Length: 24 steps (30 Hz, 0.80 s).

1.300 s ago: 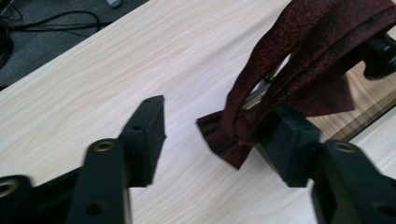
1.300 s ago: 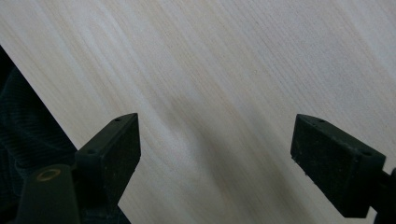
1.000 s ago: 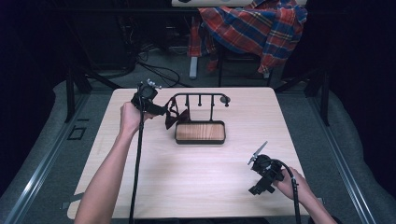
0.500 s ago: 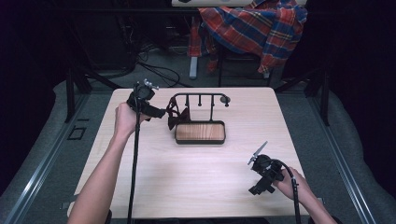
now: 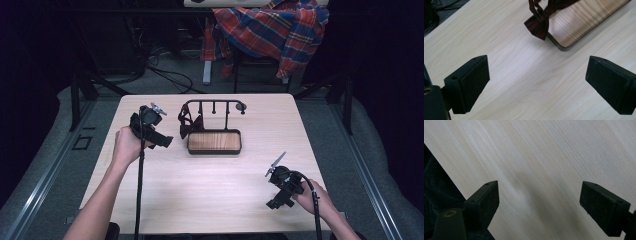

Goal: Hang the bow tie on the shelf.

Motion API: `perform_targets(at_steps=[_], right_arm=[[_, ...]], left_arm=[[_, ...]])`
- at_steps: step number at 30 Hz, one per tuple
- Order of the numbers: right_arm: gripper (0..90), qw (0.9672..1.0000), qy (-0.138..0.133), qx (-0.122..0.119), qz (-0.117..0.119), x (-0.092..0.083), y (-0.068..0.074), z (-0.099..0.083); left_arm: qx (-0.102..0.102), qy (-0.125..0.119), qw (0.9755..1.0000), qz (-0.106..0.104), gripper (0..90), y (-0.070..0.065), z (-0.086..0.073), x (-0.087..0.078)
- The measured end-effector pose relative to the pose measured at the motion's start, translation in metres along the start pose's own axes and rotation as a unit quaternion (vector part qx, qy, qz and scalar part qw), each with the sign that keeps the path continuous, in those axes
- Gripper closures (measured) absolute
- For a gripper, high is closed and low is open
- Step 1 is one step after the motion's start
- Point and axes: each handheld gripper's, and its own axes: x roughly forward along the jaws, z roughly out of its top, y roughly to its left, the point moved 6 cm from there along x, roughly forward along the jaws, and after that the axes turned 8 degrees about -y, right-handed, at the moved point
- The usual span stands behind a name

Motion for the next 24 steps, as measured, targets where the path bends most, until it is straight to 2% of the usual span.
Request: perform_targets(at_steps=[13,17,22,23,24], right_arm=[[16.0,1.0,-0.002,-0.002,0.002,0.0,0.001,0.001],[15.9,1.0,0.003,-0.007,0.004,0.0,0.0,0.0],[15.9,1.0,0.004,-0.008,0.004,0.0,0.0,0.0],[16.0,1.0,0.0,-0.004,0.001,0.001,0.001,0.001],[16.0,1.0,0.001,-0.005,0.001,0.001,0.001,0.001]], left_arm=[[0.008,0.039,0.9992,-0.001,4.0,-0.021,-0.048,0.002],[0.014,0.057,0.9982,-0.011,4.2,-0.028,-0.067,0.007],[0.007,0.069,0.9972,-0.029,3.8,-0.034,-0.087,0.013],[0.004,0.066,0.9973,-0.032,0.2,-0.035,-0.089,0.014],[-0.006,0.064,0.9973,-0.037,0.2,-0.035,-0.091,0.015]])
